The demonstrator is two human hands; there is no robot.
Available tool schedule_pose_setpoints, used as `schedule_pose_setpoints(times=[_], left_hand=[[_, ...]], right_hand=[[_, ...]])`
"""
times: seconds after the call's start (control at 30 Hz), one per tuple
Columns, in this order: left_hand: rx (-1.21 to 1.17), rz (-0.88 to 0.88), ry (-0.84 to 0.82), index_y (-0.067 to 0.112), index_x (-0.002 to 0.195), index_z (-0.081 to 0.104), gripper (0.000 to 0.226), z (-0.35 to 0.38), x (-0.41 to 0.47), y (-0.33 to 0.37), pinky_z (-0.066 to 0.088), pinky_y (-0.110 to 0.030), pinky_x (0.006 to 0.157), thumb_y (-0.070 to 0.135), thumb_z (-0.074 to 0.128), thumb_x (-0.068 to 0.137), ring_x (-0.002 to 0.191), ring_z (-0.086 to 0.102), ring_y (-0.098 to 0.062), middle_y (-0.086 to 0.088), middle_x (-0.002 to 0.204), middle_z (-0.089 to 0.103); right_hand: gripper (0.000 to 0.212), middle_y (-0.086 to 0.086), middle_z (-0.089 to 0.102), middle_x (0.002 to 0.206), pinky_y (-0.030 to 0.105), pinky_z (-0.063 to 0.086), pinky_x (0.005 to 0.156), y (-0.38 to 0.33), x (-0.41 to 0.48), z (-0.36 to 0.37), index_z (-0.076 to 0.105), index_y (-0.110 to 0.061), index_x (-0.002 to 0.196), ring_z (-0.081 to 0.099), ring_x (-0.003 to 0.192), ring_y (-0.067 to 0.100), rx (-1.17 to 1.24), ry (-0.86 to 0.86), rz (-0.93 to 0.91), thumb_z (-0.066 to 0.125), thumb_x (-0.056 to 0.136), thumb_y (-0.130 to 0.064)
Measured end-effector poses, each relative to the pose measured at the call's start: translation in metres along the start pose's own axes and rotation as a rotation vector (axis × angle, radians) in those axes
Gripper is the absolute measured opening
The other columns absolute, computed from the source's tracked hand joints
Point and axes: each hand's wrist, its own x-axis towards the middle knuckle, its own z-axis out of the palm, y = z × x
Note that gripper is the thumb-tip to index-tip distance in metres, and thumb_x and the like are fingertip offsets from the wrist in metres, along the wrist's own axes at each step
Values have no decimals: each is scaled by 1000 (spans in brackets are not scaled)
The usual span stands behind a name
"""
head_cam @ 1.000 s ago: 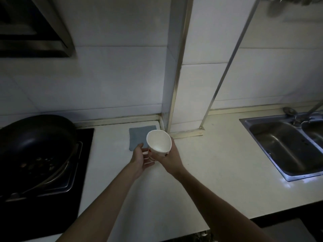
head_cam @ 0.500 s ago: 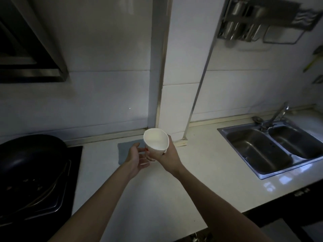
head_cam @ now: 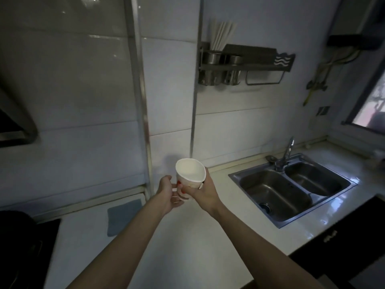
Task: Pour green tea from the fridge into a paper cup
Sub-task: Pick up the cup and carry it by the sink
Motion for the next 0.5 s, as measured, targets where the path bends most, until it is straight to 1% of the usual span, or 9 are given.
schedule_pose_setpoints(times=[0.07, 0.17, 0.27, 0.33, 0.43, 0.5], left_hand=[[20, -4, -23, 2, 87, 55, 46, 28, -5, 0, 47, -42, 84, 39, 29, 97, 76, 57, -31, -18, 84, 61], [40, -8, -74, 1, 86, 55, 44, 73, -13, -3, 47, -41, 86, 37, 30, 97, 76, 55, -31, -19, 83, 60], [46, -16, -109, 2, 85, 55, 44, 124, -21, -10, 47, -42, 86, 38, 31, 96, 86, 57, -34, -18, 86, 60], [48, -21, -127, 1, 85, 55, 45, 160, -29, -17, 47, -44, 88, 37, 31, 97, 90, 57, -35, -19, 87, 60], [65, -32, -185, 1, 88, 55, 44, 211, -43, -31, 47, -44, 91, 36, 30, 98, 95, 56, -35, -19, 89, 60], [75, -35, -231, 4, 87, 55, 43, 244, -55, -40, 47, -43, 89, 35, 29, 98, 95, 57, -34, -17, 88, 60]], right_hand=[[83, -8, 60, 123, 26, 54, 91, -3, 1, -28, 44, -27, 133, 57, 115, 12, -15, 21, -10, 88, 63, -30], [81, -10, 57, 124, 26, 54, 91, -9, -1, -74, 41, -29, 133, 56, 116, 12, -45, 53, -26, 88, 67, -30], [83, -8, 56, 127, 20, 52, 89, -13, -9, -123, 38, -26, 138, 55, 118, 10, -63, 79, -45, 87, 71, -26], [86, -5, 57, 129, 24, 52, 94, -14, -15, -159, 38, -23, 140, 55, 120, 12, -62, 102, -54, 88, 70, -27], [88, -7, 59, 129, 34, 52, 100, -14, -24, -214, 40, -25, 140, 56, 121, 13, -98, 148, -48, 88, 67, -32], [87, -5, 59, 130, 36, 51, 101, -13, -34, -250, 40, -23, 139, 56, 121, 13, -105, 188, -52, 88, 68, -29]])
